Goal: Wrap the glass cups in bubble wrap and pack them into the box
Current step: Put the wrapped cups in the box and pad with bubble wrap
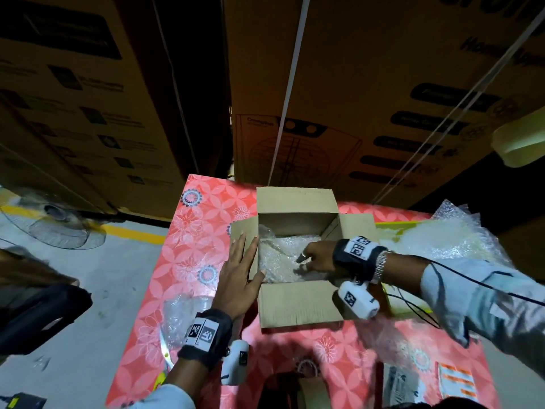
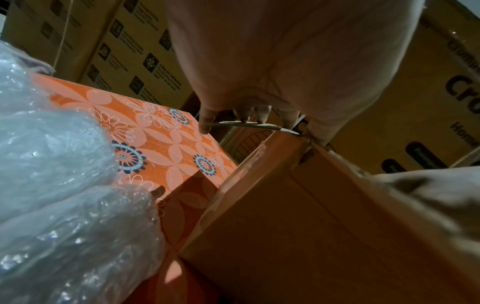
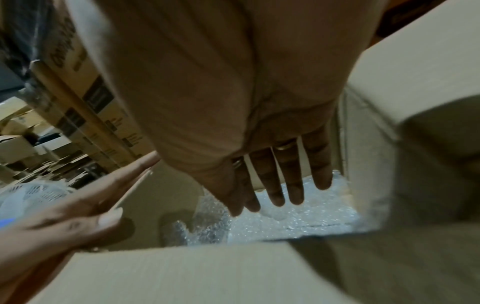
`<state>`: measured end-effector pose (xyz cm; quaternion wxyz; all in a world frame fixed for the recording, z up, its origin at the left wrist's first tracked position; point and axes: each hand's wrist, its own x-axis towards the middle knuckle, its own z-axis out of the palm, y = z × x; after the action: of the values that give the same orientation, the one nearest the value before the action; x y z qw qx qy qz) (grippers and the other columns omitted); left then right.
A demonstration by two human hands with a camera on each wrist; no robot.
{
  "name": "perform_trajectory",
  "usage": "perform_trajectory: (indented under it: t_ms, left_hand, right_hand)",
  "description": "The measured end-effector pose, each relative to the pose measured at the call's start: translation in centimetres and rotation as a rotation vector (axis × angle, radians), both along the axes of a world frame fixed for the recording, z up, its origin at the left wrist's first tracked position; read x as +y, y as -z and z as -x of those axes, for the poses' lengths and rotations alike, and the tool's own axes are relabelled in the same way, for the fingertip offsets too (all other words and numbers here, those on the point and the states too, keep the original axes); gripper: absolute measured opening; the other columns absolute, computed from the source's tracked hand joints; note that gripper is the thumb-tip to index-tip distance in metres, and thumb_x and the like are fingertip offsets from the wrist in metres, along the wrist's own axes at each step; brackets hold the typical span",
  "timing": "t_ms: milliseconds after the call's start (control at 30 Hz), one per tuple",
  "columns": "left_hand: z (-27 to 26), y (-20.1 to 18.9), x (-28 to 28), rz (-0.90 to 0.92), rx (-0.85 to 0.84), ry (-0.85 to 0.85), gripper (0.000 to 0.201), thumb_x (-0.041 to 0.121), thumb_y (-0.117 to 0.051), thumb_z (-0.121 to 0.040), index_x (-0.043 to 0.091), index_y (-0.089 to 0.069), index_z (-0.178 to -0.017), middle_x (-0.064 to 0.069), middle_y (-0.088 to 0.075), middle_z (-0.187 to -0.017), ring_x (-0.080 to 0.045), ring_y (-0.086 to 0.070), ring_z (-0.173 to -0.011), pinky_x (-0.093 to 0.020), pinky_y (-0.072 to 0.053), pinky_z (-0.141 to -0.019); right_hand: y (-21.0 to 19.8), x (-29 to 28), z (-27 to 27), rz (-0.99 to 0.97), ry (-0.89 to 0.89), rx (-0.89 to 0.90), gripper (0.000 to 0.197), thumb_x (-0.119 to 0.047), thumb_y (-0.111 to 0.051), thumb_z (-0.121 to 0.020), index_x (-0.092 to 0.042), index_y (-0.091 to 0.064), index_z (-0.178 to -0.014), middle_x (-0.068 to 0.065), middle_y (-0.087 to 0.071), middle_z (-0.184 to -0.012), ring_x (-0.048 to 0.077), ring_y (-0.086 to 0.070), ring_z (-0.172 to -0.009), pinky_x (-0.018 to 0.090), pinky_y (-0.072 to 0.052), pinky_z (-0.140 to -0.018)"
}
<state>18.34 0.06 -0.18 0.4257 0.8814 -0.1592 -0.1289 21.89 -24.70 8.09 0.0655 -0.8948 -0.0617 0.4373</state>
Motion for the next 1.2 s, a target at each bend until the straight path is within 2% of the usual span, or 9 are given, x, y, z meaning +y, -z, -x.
perform_trajectory:
  t_ms: [100, 200, 267, 433, 600, 700, 767, 900, 1200]
  left_hand:
    - [0.3, 0.3, 0.0, -0.015, -0.031, 0.007, 0.073, 0.043, -0.052, -0.106, 0.047, -0.006, -0.162, 0.016, 0.012, -0.172, -0.011, 0.006, -0.159, -0.057, -0.018, -0.125]
    - [0.7, 0.6, 0.0, -0.007, -0.011, 0.008, 0.079, 0.045, -0.055, -0.103, 0.050, -0.002, -0.162, 0.019, 0.013, -0.171, -0.012, 0.002, -0.159, -0.064, -0.024, -0.122]
    - [0.8, 0.6, -0.1, 0.004, 0.001, 0.001, 0.081, 0.050, -0.055, -0.100, 0.051, -0.002, -0.161, 0.021, 0.012, -0.171, -0.011, -0.001, -0.159, -0.065, -0.026, -0.120]
    - [0.7, 1.0, 0.1, -0.014, -0.037, 0.011, 0.079, 0.061, -0.044, -0.096, 0.052, 0.000, -0.161, 0.019, 0.012, -0.171, -0.011, 0.003, -0.159, -0.064, -0.026, -0.120]
    - [0.9, 1.3, -0.2, -0.025, -0.047, 0.006, 0.077, 0.055, -0.049, -0.102, 0.046, -0.001, -0.163, 0.020, 0.015, -0.170, -0.006, 0.008, -0.158, -0.062, -0.024, -0.122]
    - [0.9, 1.3, -0.2, -0.020, -0.031, 0.003, 0.078, 0.052, -0.051, -0.104, 0.046, -0.001, -0.163, 0.021, 0.015, -0.170, -0.003, 0.007, -0.158, -0.060, -0.026, -0.122]
    - [0.9, 1.3, -0.2, -0.022, -0.043, 0.012, 0.080, 0.052, -0.053, -0.103, 0.046, 0.000, -0.163, 0.020, 0.015, -0.170, -0.004, 0.007, -0.158, -0.060, -0.028, -0.121]
    - [0.8, 0.9, 0.2, 0.005, -0.045, 0.022, 0.082, 0.061, -0.049, -0.098, 0.049, 0.000, -0.162, 0.020, 0.013, -0.171, -0.006, 0.005, -0.158, -0.061, -0.030, -0.120]
    - [0.9, 0.3, 0.9, 0.053, -0.040, 0.067, 0.090, 0.068, -0.052, -0.091, 0.048, -0.001, -0.162, 0.023, 0.013, -0.170, -0.009, -0.006, -0.159, -0.059, -0.039, -0.116]
  right_hand:
    - [-0.9, -1.1, -0.5, -0.129, 0.200, 0.030, 0.035, -0.017, -0.052, -0.105, -0.014, -0.060, -0.138, 0.005, -0.059, -0.143, 0.017, -0.057, -0.122, 0.025, -0.046, -0.100]
    - [0.0, -0.9, -2.7, -0.348, 0.535, -0.006, 0.021, -0.010, -0.052, -0.103, -0.010, -0.072, -0.110, 0.013, -0.069, -0.125, 0.019, -0.061, -0.098, 0.037, -0.055, -0.093]
    - [0.4, 0.3, -4.1, -0.369, 0.608, 0.072, 0.028, -0.009, -0.045, -0.105, -0.004, -0.071, -0.114, 0.013, -0.071, -0.117, 0.021, -0.061, -0.095, 0.036, -0.054, -0.085]
    - [3.4, 2.6, -5.4, -0.061, 0.324, 0.210, 0.030, -0.024, -0.052, -0.104, -0.005, -0.069, -0.119, 0.014, -0.068, -0.121, 0.029, -0.064, -0.101, 0.045, -0.053, -0.098]
    - [6.6, -0.4, -7.1, 0.184, 0.124, 0.158, 0.020, -0.031, -0.054, -0.095, -0.015, -0.064, -0.100, 0.010, -0.068, -0.108, 0.025, -0.062, -0.080, 0.037, -0.055, -0.082]
    - [14.3, -5.1, -9.5, 0.231, 0.034, 0.116, 0.026, -0.045, -0.058, -0.085, -0.023, -0.069, -0.092, 0.007, -0.072, -0.099, 0.028, -0.068, -0.085, 0.051, -0.058, -0.091]
    - [11.8, -3.5, -8.6, 0.217, 0.096, 0.032, 0.019, -0.039, -0.064, -0.090, -0.029, -0.069, -0.106, 0.007, -0.072, -0.104, 0.030, -0.068, -0.091, 0.048, -0.058, -0.090]
    - [1.8, 4.0, -5.4, 0.174, 0.130, -0.125, 0.033, -0.022, -0.070, -0.092, -0.010, -0.064, -0.122, 0.010, -0.068, -0.114, 0.028, -0.068, -0.103, 0.039, -0.058, -0.090]
    - [2.4, 8.4, -5.2, 0.034, -0.055, 0.076, 0.041, -0.017, -0.046, -0.103, -0.004, -0.052, -0.142, 0.018, -0.059, -0.139, 0.035, -0.058, -0.121, 0.040, -0.049, -0.099]
